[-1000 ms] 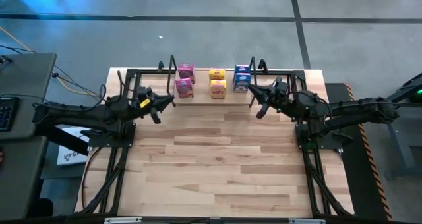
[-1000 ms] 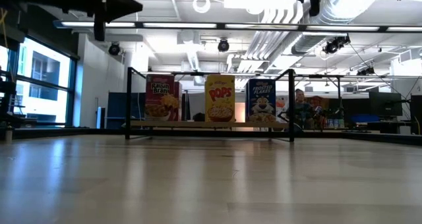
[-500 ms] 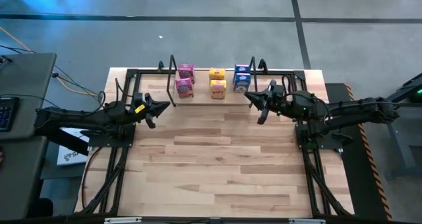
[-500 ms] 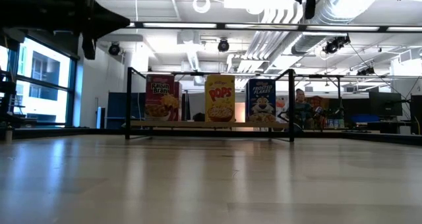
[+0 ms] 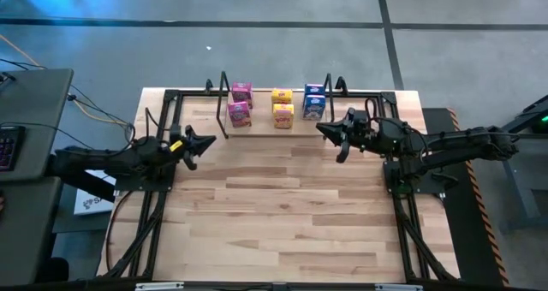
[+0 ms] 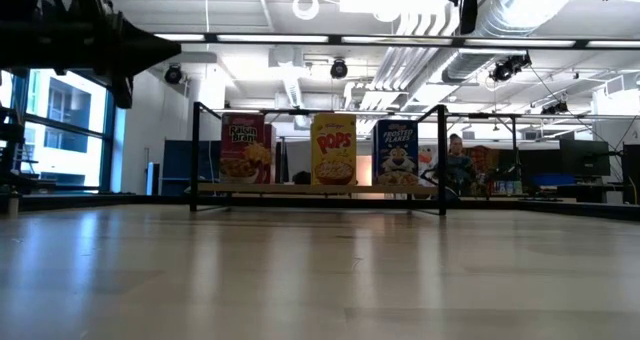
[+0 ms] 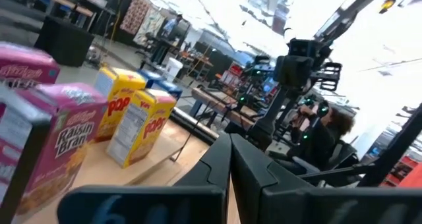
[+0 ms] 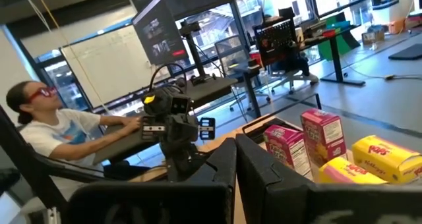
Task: Stack cereal on shelf
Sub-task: Return to Home Position
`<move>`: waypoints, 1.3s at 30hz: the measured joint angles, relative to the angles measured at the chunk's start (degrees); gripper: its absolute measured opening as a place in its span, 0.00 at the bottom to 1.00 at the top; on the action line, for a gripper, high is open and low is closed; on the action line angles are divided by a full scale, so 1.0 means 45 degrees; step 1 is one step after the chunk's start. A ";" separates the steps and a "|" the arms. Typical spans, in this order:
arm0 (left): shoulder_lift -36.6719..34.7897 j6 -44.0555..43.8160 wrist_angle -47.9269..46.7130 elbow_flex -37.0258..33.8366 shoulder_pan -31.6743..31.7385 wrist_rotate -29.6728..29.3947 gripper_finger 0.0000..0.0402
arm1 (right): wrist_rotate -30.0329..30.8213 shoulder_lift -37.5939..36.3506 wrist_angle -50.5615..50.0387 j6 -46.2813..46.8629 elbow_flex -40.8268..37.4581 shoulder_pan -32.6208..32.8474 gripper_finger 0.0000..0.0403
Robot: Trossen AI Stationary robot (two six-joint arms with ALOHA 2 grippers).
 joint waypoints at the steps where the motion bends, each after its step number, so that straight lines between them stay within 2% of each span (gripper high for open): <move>1: -0.0128 0.0109 0.0003 0.0000 -0.0004 0.0080 0.00 | 0.0000 0.0000 0.0003 0.0065 0.0000 -0.0002 0.00; 7: -0.0525 0.0360 -0.0363 0.0005 0.0000 0.0724 0.00 | 0.0000 0.0000 -0.0011 0.0876 0.0000 0.0000 0.00; 11: -0.0520 0.1768 -0.0347 0.0005 -0.0005 0.1598 0.00 | 0.0000 0.0000 -0.0010 0.0880 0.0000 -0.0002 0.00; 15: -0.0520 0.2438 -0.0322 0.0005 -0.0005 0.1735 0.00 | -0.0047 0.0000 -0.0015 0.0718 0.0000 0.0000 0.00; 24: -0.0520 0.2390 -0.1051 0.0005 -0.0005 0.1974 0.00 | -0.1467 -0.0843 -0.1222 0.0204 0.0000 -0.0002 0.00; 30: -0.0519 0.2288 -0.2228 0.0005 -0.0005 0.1973 0.00 | -0.2389 -0.2942 -0.4099 -0.0111 -0.0338 0.0000 0.00; 39: -0.0520 0.2283 -0.2802 0.0005 -0.0005 0.1968 0.00 | -0.3755 -0.9042 -0.3889 0.0265 -0.3848 0.0000 0.00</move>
